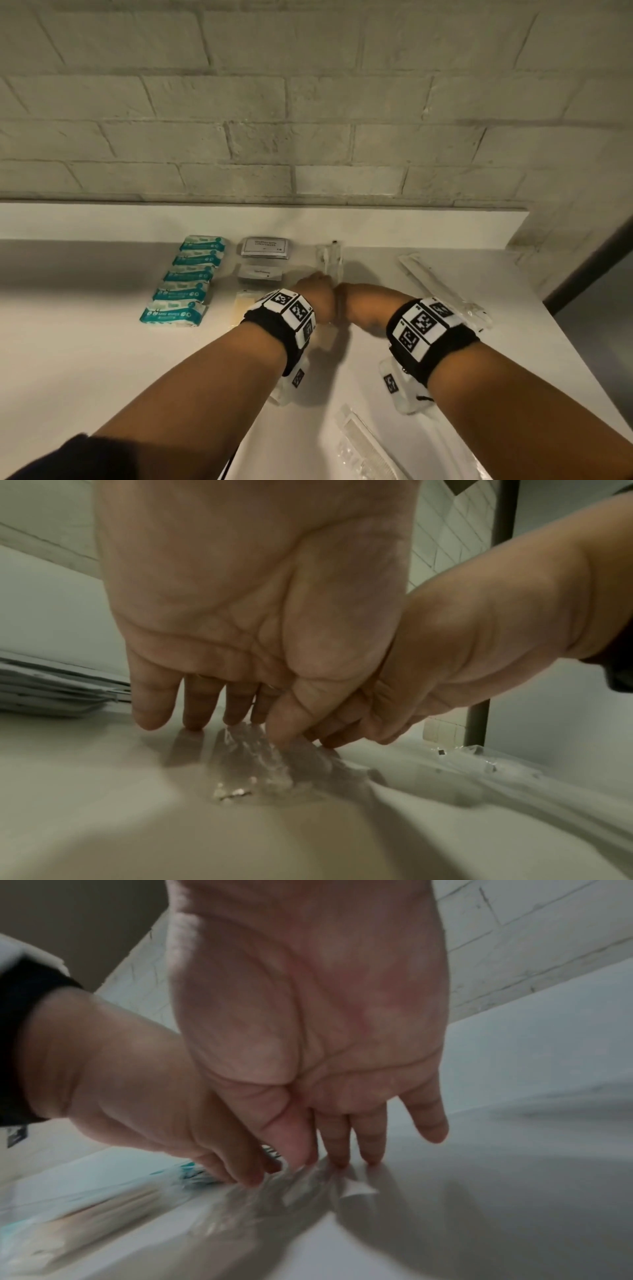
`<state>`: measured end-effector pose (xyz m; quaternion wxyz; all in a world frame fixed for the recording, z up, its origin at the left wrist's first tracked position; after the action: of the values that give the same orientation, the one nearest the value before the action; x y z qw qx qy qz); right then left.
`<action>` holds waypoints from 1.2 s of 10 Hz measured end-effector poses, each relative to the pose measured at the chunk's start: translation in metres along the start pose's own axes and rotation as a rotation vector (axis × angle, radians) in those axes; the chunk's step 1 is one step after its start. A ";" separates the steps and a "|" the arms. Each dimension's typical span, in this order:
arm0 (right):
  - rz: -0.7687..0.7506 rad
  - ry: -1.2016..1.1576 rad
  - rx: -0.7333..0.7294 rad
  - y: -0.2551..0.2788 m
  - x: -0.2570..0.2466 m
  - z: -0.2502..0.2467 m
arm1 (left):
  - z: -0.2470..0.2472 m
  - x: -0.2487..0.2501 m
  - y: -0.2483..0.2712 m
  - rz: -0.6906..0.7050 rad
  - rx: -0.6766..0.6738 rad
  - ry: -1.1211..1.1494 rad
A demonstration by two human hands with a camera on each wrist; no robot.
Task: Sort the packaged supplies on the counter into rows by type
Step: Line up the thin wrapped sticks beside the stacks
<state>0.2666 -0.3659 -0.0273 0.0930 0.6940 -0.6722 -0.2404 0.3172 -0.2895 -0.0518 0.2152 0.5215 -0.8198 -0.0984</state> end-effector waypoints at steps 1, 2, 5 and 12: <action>0.006 -0.259 0.080 0.004 0.023 -0.009 | 0.002 0.003 -0.002 0.014 0.053 0.029; 0.167 -0.225 0.284 0.017 0.069 -0.034 | 0.004 0.006 -0.001 0.058 0.086 0.074; 0.153 0.055 -0.032 0.060 0.126 -0.004 | 0.022 0.010 -0.011 0.118 0.038 -0.081; 0.173 -0.077 0.316 0.011 0.087 -0.020 | 0.028 0.009 -0.017 0.183 0.026 -0.149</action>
<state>0.2649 -0.4563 -0.0230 -0.0226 0.6299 -0.7619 -0.1493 0.3152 -0.3071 -0.0813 0.1551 0.4387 -0.8788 -0.1061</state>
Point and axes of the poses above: each hand's wrist, its own y-axis away from the middle knuckle, its own z-axis out of the palm, x = y × z, the point moved 6 cm from there along -y, towards the middle knuckle, and after that the axes turned 2 degrees about y, right-handed, at the moved point
